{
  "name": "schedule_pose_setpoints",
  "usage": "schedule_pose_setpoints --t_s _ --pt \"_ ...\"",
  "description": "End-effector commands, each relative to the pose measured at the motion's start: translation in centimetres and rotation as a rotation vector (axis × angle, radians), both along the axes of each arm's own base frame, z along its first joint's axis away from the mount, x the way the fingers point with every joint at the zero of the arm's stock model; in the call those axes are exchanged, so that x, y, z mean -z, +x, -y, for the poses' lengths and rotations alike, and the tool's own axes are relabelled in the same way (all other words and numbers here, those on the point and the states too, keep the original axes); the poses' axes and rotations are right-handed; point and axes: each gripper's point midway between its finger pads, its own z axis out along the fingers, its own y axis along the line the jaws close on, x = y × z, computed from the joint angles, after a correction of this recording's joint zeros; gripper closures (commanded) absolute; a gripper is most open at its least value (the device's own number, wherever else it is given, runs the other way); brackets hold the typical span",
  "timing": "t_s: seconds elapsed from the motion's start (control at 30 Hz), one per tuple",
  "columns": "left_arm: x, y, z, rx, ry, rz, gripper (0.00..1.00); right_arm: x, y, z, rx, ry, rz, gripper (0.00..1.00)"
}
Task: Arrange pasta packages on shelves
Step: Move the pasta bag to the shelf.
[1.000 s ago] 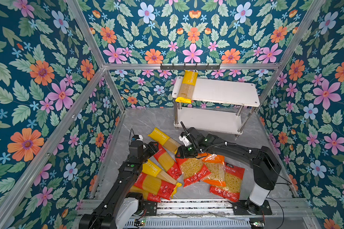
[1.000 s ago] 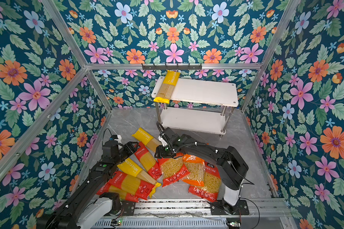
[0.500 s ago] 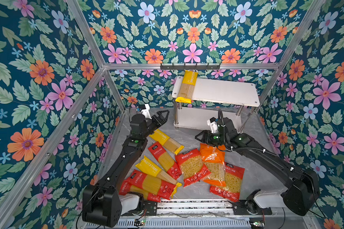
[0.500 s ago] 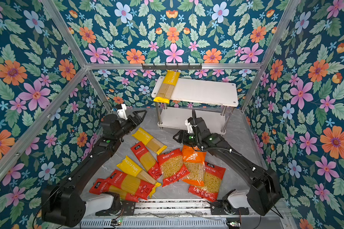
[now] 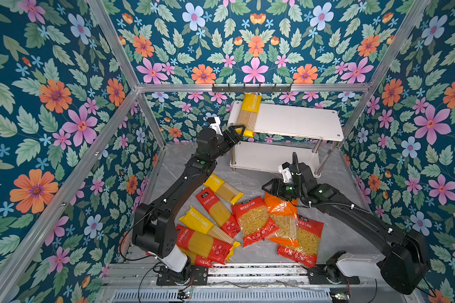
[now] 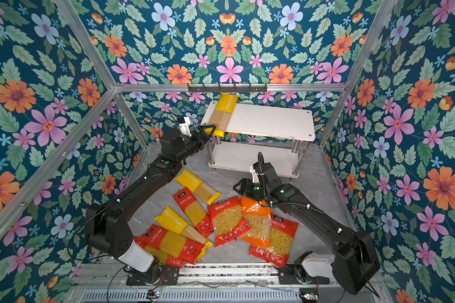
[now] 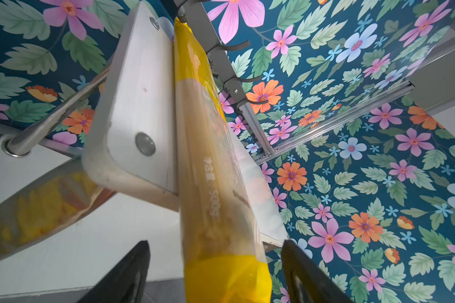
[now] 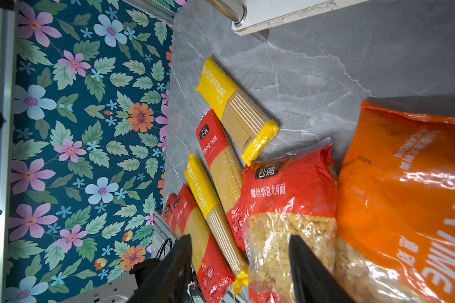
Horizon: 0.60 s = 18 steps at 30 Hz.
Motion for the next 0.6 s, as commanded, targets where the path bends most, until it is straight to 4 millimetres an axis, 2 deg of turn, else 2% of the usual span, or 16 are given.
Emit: schedule_pose_setpoints --t_s 0.0,0.17,0.33,0.47,0.57 --pt "-1.0 1.1 0.3 -0.027 -0.058 0.014 0.29 -0.4 0.4 0.1 0.007 0.006 0.035 0.39" --pt "-0.8 2.2 1.2 -0.035 -0.086 -0.004 0.47 0.0 0.5 0.5 0.008 0.012 0.036 0.39" --pt "-1.7 2.2 0.6 -0.075 -0.106 0.012 0.72 0.4 0.4 0.6 0.004 0.007 0.034 0.39" --pt "-2.5 2.1 -0.5 -0.126 -0.127 0.025 0.88 0.7 0.3 0.6 -0.002 0.010 0.028 0.39" --pt "-2.8 2.1 -1.0 -0.156 -0.154 0.018 0.92 0.8 0.4 0.5 -0.004 0.013 0.025 0.39"
